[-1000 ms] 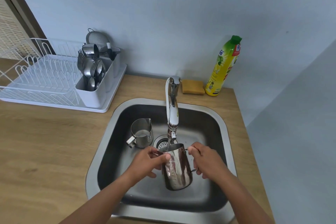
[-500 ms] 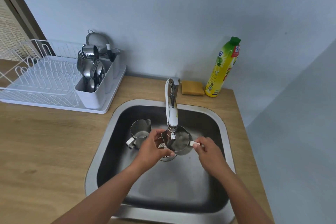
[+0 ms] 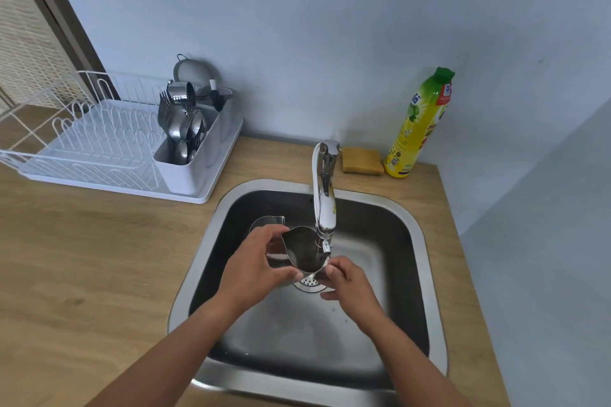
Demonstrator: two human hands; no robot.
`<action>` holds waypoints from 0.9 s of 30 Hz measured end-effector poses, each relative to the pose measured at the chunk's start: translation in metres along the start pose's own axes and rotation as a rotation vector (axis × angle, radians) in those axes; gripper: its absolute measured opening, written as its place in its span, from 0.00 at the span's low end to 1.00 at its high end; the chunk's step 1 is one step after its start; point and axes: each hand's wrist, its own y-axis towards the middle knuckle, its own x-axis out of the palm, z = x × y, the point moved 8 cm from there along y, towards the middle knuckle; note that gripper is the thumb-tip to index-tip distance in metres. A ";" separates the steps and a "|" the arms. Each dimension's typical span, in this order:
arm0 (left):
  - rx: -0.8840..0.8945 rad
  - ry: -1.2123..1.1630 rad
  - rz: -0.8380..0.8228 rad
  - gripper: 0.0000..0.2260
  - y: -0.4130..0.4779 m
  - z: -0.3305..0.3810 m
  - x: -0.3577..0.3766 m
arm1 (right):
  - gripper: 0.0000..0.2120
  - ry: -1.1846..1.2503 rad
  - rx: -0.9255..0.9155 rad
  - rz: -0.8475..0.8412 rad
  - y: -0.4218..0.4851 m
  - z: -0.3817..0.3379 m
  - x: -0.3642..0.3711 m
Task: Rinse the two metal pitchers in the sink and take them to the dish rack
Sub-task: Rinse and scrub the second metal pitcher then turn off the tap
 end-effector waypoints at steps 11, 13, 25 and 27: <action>-0.383 -0.300 -0.209 0.29 -0.017 -0.047 0.046 | 0.06 -0.417 -0.003 0.163 -0.015 -0.011 -0.034; -0.386 -0.329 -0.235 0.29 -0.019 -0.042 0.056 | 0.09 -0.415 -0.066 0.234 -0.015 -0.017 -0.042; -0.308 -0.232 -0.162 0.27 -0.012 -0.035 0.049 | 0.06 -0.170 0.055 0.177 -0.001 -0.002 -0.046; -0.309 -0.224 -0.158 0.27 -0.011 -0.036 0.051 | 0.06 -0.155 0.049 0.167 -0.002 0.001 -0.044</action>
